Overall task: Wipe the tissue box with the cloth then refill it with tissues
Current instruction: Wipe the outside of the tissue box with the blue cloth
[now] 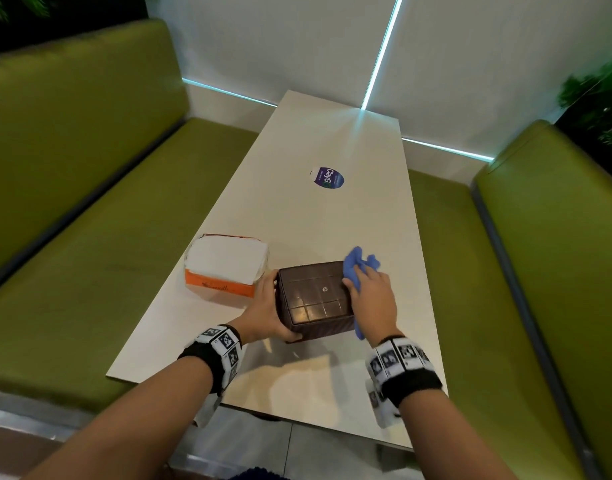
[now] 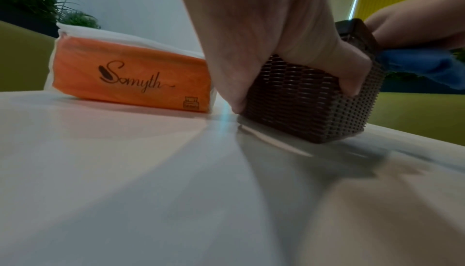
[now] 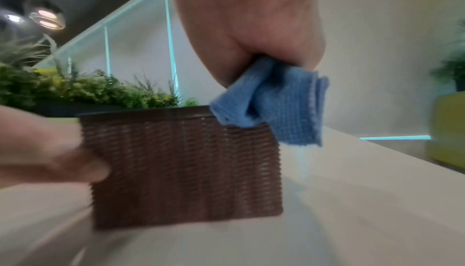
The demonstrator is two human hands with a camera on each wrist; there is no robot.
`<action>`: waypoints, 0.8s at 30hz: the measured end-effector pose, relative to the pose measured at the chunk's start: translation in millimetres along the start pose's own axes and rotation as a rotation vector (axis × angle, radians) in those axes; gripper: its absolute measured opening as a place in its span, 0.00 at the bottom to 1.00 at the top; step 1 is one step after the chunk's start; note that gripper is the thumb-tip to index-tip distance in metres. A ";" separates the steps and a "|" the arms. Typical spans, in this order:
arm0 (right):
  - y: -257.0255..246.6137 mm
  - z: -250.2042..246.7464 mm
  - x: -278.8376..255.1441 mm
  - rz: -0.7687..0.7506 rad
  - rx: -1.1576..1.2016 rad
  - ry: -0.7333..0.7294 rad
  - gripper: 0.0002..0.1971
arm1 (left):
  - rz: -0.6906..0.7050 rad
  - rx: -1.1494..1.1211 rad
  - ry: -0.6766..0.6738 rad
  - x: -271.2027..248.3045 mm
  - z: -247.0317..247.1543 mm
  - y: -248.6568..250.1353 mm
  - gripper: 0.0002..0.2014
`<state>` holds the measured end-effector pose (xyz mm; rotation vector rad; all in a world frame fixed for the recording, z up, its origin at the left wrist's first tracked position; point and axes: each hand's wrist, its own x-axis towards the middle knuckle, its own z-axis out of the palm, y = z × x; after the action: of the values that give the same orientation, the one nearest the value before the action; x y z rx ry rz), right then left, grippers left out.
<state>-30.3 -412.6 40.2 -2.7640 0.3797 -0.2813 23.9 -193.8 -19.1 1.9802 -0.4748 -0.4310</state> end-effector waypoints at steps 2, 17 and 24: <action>0.7 -1.0 -25.9 0.031 -0.067 0.060 0.24 | 0.003 0.001 -0.004 1.1 0.0 -1.3 0.68; -34.7 7.4 -2.4 -0.013 -0.031 -0.062 0.19 | -0.005 0.107 0.022 5.3 3.0 -1.3 0.70; -44.1 10.7 -53.8 0.075 -0.096 -0.035 0.26 | -0.039 0.056 0.006 6.9 5.0 -2.2 0.72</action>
<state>-68.6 -353.6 37.9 -2.8359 0.4987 -0.2012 27.7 -200.2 -23.8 2.0475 -0.4492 -0.4405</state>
